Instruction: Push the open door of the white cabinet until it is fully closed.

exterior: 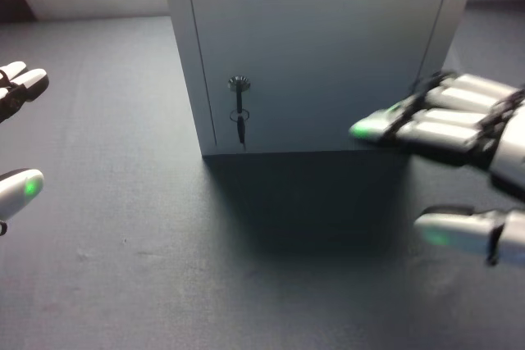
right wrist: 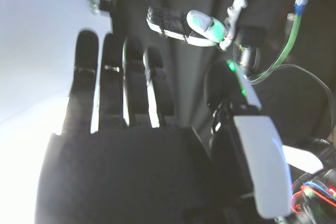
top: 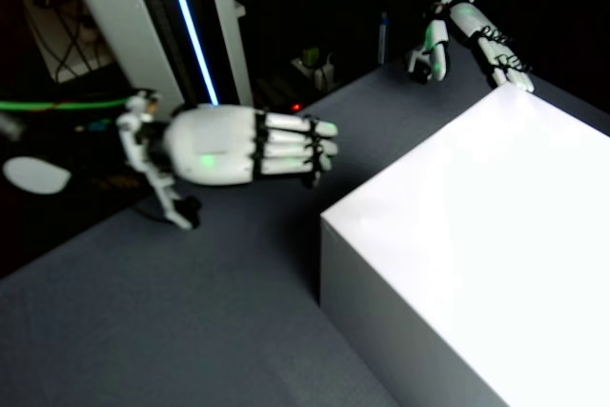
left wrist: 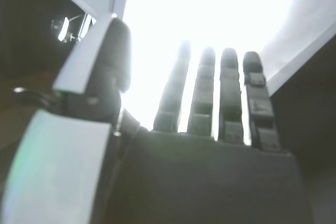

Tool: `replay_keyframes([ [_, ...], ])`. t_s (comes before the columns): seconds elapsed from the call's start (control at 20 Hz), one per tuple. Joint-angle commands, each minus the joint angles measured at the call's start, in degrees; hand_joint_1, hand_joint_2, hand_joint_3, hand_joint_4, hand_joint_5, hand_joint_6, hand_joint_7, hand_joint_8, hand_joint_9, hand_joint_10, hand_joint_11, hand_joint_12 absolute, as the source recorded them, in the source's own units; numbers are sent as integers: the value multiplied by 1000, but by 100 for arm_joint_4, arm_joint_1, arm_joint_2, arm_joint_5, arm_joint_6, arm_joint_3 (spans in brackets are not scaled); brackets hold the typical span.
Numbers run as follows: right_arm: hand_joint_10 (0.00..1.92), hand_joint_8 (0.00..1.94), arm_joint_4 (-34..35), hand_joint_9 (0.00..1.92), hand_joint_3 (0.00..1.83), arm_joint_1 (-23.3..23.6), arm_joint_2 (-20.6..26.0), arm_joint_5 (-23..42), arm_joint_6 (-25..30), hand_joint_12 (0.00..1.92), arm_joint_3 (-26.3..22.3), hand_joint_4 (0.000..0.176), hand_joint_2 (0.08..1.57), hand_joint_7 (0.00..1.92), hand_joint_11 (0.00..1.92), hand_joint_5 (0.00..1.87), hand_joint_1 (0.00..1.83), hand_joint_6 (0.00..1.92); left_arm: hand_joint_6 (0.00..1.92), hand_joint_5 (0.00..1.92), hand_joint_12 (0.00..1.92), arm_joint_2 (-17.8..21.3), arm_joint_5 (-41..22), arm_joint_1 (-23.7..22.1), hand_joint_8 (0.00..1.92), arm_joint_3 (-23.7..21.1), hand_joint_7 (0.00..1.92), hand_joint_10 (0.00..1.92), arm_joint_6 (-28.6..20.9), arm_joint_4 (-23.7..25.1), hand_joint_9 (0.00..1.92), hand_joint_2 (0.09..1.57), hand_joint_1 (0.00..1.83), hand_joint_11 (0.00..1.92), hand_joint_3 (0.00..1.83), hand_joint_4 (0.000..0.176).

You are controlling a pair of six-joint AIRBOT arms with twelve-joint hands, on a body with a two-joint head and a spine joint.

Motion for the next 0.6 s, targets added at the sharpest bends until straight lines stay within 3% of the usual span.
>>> replay_keyframes([
  [0.0, 566, 0, 203, 70, 2, -34, 114, 893, -118, 1351, -83, 0, 1407, 262, 0, 148, 217, 6, 1, 122, 7, 54, -766, -21, 0, 15, 2, 0, -27, -88, 0, 1408, 486, 11, 0, 0],
  [0.15, 496, 0, 716, 3, 1, -315, 355, 1208, -391, 1132, -168, 0, 1394, 233, 0, 159, 177, 9, 3, 116, 21, 73, -793, -22, 0, 20, 2, 3, -27, -88, 10, 1398, 481, 27, 0, 0],
  [0.2, 306, 0, 977, 14, 0, -480, 454, 1410, -499, 914, -196, 0, 1380, 150, 0, 113, 136, 5, 2, 103, 23, 85, -813, -23, 0, 19, 0, 0, -26, -87, 1, 1405, 448, 18, 0, 0],
  [0.3, 120, 2, 1315, 15, 1, -703, 556, 1692, -626, 630, -234, 0, 1376, 107, 0, 55, 183, 0, 0, 94, 40, 95, -857, -24, 0, 20, 0, 0, -25, -86, 0, 1409, 413, 23, 2, 0],
  [0.4, 7, 0, 1710, 1, 0, -987, 645, 2012, -710, 72, -269, 0, 1365, 16, 0, 70, 232, 3, 0, 66, 97, 101, -892, -38, 0, 25, 0, 0, -23, -87, 0, 1402, 479, 0, 0, 0],
  [0.5, 0, 0, 2136, 0, 0, -1385, 724, 2401, -719, 2, -284, 0, 1367, 0, 0, 36, 261, 0, 0, 9, 132, 115, -915, -76, 0, 28, 0, 0, 9, -87, 0, 1395, 457, 0, 0, 0],
  [0.55, 0, 0, 2314, 0, 0, -1535, 750, 2558, -730, 0, -297, 0, 1357, 0, 0, 21, 263, 0, 0, 1, 42, 126, -928, -93, 0, 29, 0, 0, 27, -87, 0, 1389, 418, 0, 0, 0],
])
